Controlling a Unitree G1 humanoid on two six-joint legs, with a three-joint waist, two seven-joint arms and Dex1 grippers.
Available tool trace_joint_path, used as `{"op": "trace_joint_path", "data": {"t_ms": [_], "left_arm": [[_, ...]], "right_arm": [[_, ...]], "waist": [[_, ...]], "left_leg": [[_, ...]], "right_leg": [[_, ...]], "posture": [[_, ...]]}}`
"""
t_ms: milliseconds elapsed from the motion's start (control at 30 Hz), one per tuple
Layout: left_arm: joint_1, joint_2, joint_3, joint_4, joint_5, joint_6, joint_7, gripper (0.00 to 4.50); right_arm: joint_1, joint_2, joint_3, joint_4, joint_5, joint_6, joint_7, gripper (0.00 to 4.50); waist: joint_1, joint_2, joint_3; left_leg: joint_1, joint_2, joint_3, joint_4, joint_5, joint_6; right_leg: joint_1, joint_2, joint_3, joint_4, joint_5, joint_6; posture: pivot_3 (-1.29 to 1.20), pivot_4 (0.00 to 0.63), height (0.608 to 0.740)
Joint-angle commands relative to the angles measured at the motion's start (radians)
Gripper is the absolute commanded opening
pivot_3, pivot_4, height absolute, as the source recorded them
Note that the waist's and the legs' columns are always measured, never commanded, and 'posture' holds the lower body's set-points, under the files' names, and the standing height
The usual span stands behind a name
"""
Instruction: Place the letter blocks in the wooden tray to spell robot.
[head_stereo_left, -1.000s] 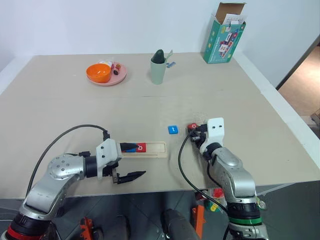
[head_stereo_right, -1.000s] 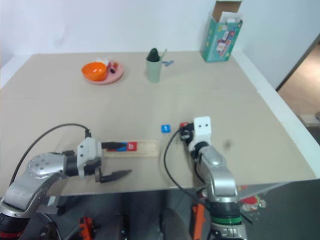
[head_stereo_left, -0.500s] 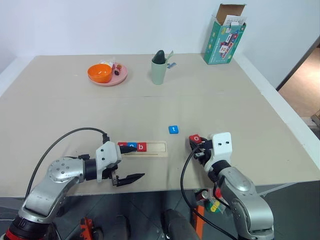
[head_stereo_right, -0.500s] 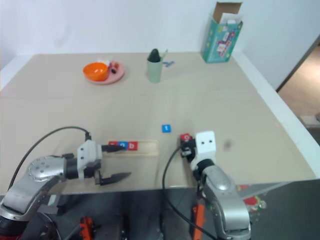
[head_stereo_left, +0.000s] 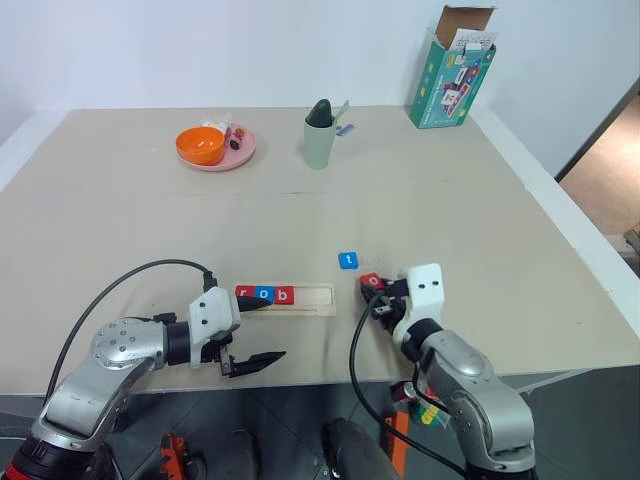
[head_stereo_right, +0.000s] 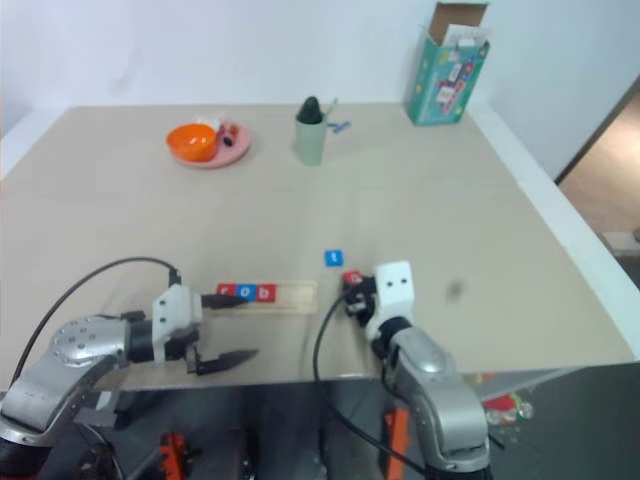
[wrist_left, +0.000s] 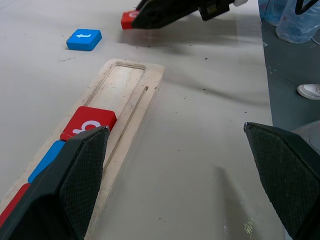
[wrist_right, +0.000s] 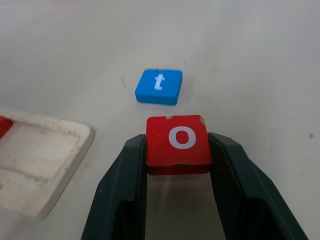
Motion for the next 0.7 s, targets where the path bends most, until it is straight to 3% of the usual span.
{"op": "trace_joint_path", "data": {"t_ms": [33,167,233,400,533,700], "left_arm": [[0.007,0.009,0.017,-0.037,0.002,-0.015,0.004,4.50],[0.012,0.009,0.017,-0.038,0.005,-0.019,0.005,4.50],[0.014,0.009,0.018,-0.036,0.007,-0.022,0.003,4.50],[-0.002,0.009,0.014,-0.008,0.014,-0.040,-0.011,4.50],[-0.029,-0.003,-0.014,0.028,0.037,-0.073,-0.025,4.50],[-0.044,-0.028,-0.039,0.037,0.047,-0.084,-0.024,4.50]], "right_arm": [[-0.016,-0.006,0.011,-0.009,0.013,-0.012,0.015,2.46],[-0.017,-0.020,0.009,-0.028,-0.003,-0.065,0.022,3.96],[-0.032,-0.036,-0.031,-0.068,0.032,-0.060,0.041,4.48],[-0.198,-0.289,-0.124,0.010,0.174,-0.071,0.340,4.48],[-0.310,-0.532,-0.020,0.192,0.171,-0.221,0.700,4.48],[-0.436,-0.589,0.119,0.506,0.108,-0.500,1.013,4.48]], "waist": [[0.000,0.000,0.000],[0.000,0.000,0.000],[0.000,0.000,0.000],[-0.001,0.001,0.001],[0.000,0.000,0.000],[0.000,0.000,0.000]], "left_leg": [[0.000,0.000,0.000,0.000,0.000,0.000],[0.000,0.000,0.000,0.000,0.000,0.000],[0.000,0.000,0.000,0.000,0.000,0.000],[0.000,-0.001,0.002,0.001,0.000,0.000],[0.002,0.000,0.001,0.001,0.001,0.001],[0.000,0.000,0.002,0.000,-0.001,0.003]], "right_leg": [[0.000,0.000,0.000,0.000,0.000,0.000],[0.000,0.000,0.000,0.000,0.000,0.000],[0.000,0.000,0.000,0.000,0.000,0.000],[0.000,-0.001,0.002,-0.002,0.001,0.001],[0.005,0.000,-0.001,-0.007,0.002,0.001],[0.004,0.000,-0.001,-0.008,0.002,0.002]], "posture": [[0.00,0.150,0.740],[0.00,0.150,0.740],[0.00,0.150,0.740],[0.00,0.150,0.740],[0.00,0.150,0.740],[0.00,0.150,0.740]]}}
